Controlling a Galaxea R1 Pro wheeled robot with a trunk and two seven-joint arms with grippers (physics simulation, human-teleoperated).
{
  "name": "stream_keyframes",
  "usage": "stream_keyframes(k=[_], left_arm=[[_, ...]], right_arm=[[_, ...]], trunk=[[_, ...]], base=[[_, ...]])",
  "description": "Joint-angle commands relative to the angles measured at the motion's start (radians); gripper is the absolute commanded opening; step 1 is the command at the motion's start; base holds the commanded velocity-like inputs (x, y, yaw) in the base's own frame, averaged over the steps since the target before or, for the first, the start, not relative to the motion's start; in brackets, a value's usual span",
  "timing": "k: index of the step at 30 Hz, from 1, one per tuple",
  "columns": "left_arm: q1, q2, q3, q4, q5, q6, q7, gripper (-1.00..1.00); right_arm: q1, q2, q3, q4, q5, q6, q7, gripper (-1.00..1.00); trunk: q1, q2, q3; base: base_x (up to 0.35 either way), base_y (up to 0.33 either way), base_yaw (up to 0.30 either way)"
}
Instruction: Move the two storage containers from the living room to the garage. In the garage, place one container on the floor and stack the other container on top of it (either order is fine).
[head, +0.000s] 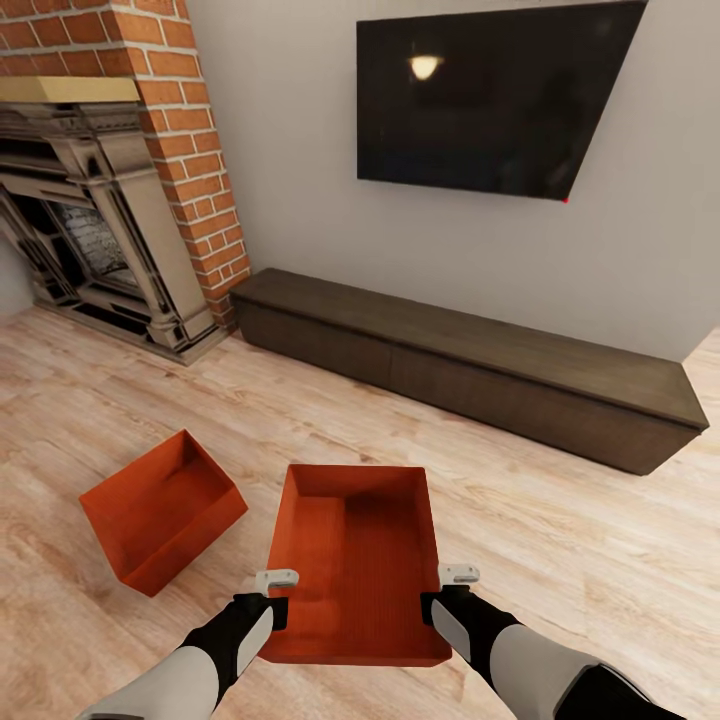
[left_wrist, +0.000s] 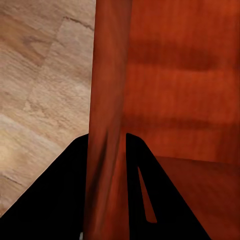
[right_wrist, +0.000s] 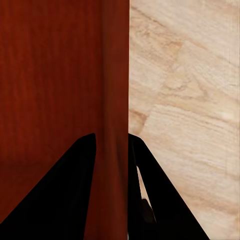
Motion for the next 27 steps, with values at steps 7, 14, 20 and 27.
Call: stream_keyframes(k=[7, 14, 20, 27], left_arm=[[0.001, 0.003, -0.005, 0.002, -0.005, 0.009, 0.023, -1.00], [0.001, 0.003, -0.005, 0.002, -0.005, 0.009, 0.023, -1.00], [0.001, 0.002, -0.005, 0.002, -0.005, 0.009, 0.022, -1.00], [0.001, 0.002, -0.005, 0.002, -0.006, 0.008, 0.023, -1.00]], right_arm=[[-0.001, -0.001, 0.020, -0.005, 0.009, -0.053, -0.010, -1.00], [-0.001, -0.001, 0.020, -0.005, 0.009, -0.053, -0.011, -1.00], [-0.001, 0.000, 0.020, -0.005, 0.009, -0.055, -0.011, -1.00], [-0.001, 0.000, 0.020, -0.005, 0.009, -0.055, -0.011, -1.00]], trunk=[[-0.027, 0.049, 0.021], [-0.054, 0.098, 0.043], [-0.077, 0.140, 0.062], [-0.104, 0.189, 0.084]], base=[[0.000, 0.000, 0.000], [0.000, 0.000, 0.000], [0.000, 0.000, 0.000], [0.000, 0.000, 0.000]])
